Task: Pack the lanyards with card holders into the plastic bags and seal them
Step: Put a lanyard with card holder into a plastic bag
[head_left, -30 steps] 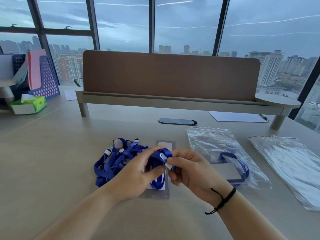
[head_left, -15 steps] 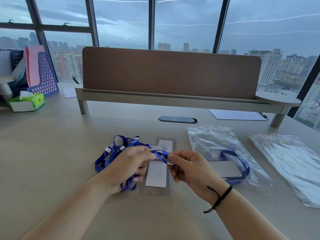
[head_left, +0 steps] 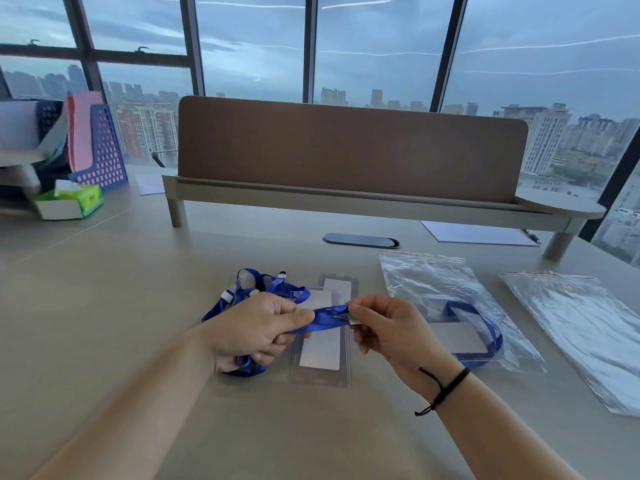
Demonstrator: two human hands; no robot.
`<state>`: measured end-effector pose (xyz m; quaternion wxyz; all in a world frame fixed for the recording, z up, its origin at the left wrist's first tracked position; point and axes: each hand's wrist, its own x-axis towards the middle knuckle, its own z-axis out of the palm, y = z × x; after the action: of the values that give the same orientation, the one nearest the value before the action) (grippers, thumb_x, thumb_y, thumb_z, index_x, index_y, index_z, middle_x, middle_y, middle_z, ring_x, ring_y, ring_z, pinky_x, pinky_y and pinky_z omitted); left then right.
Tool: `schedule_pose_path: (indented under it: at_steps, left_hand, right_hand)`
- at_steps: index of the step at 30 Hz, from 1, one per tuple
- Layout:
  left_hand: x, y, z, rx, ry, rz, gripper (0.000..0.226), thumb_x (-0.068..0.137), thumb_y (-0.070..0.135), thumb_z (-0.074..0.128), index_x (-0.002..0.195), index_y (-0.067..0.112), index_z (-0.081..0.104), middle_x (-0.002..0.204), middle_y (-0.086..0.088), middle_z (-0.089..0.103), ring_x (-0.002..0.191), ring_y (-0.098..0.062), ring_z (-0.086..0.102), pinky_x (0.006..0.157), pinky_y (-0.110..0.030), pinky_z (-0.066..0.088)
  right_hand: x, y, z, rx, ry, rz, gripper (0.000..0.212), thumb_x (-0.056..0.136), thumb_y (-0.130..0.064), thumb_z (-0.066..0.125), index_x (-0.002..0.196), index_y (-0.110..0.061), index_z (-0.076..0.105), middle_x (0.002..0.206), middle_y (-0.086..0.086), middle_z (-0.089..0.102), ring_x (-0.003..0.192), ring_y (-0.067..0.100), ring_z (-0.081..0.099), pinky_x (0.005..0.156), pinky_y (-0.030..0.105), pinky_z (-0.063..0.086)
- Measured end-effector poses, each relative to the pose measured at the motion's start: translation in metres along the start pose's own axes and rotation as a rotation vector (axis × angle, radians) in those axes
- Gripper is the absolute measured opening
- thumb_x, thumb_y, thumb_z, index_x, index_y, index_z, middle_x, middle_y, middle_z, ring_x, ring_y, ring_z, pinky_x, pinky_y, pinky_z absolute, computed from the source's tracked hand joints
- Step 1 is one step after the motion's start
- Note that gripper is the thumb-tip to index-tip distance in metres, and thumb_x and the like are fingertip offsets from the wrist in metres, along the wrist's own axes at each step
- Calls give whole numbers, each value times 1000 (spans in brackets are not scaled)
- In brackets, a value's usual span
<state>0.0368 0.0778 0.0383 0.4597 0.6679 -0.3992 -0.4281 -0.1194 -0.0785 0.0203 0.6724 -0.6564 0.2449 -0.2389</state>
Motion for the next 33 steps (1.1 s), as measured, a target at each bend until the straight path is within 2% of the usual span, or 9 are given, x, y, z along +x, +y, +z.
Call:
schedule_pose_path:
  at_steps: [3,6,9,11,14,18,22,26,33]
  left_hand:
    - [4,1,-1,-134,83,81,35,102,32,51,78,9,59,59,-1,42,45,-12,27,39,-22,22]
    - [8,3,-1,-176,259,204,37,104,28,49,76,6,58,66,-8,51,50,-19,40,45,-26,39]
    - [13,-1,-2,-55,447,274,38,104,27,49,83,-4,60,76,-12,60,64,-21,51,62,-28,49]
    - [15,-4,-3,-19,487,321,33,103,27,50,88,6,69,92,-13,67,80,-20,60,81,-37,51]
    - [15,-3,-1,-176,503,318,24,101,26,55,94,26,78,115,-3,70,102,-19,68,95,-36,49]
    - [12,0,3,-394,440,276,24,100,24,57,102,15,79,95,-8,73,90,-22,63,79,-36,48]
    - [6,3,8,-456,336,248,47,88,38,66,111,-4,70,118,-16,72,108,-36,65,101,-45,44]
    - [1,9,31,-443,282,264,33,102,18,51,97,-11,66,111,-17,73,92,-22,69,105,-43,47]
    - [-3,11,46,-447,277,260,33,101,20,52,101,-9,66,112,-37,61,105,-36,59,108,-51,45]
  right_hand:
    - [-1,3,0,-257,83,-99,16,89,-21,69,104,-17,65,77,7,70,60,13,62,59,31,55]
    - [-8,6,3,-693,156,-233,29,82,-45,72,102,-35,53,84,-9,68,76,4,63,70,23,52]
    - [-22,8,13,-1034,-28,-247,37,81,-63,63,108,-38,57,110,-23,60,105,1,56,88,23,44]
    - [-29,14,14,-1224,-193,-257,57,78,-75,54,121,-38,58,132,-23,52,123,4,48,103,27,35]
    - [-41,16,11,-1268,-269,-254,77,74,-84,48,136,-37,50,149,-24,38,135,5,37,113,23,20]
    - [-69,17,3,-1316,-326,-281,87,73,-88,43,145,-40,37,156,-24,25,142,-2,23,121,26,8]
    - [-104,18,-8,-1300,-385,-288,89,66,-92,46,142,-48,34,152,-34,23,141,-11,16,121,25,2]
    - [-115,20,-13,-1280,-300,-292,84,66,-91,48,137,-46,44,136,-30,34,130,-4,31,116,25,23]
    - [-69,10,-14,-1205,-304,-56,69,52,-78,71,109,-44,54,135,-12,40,132,16,30,112,39,31]
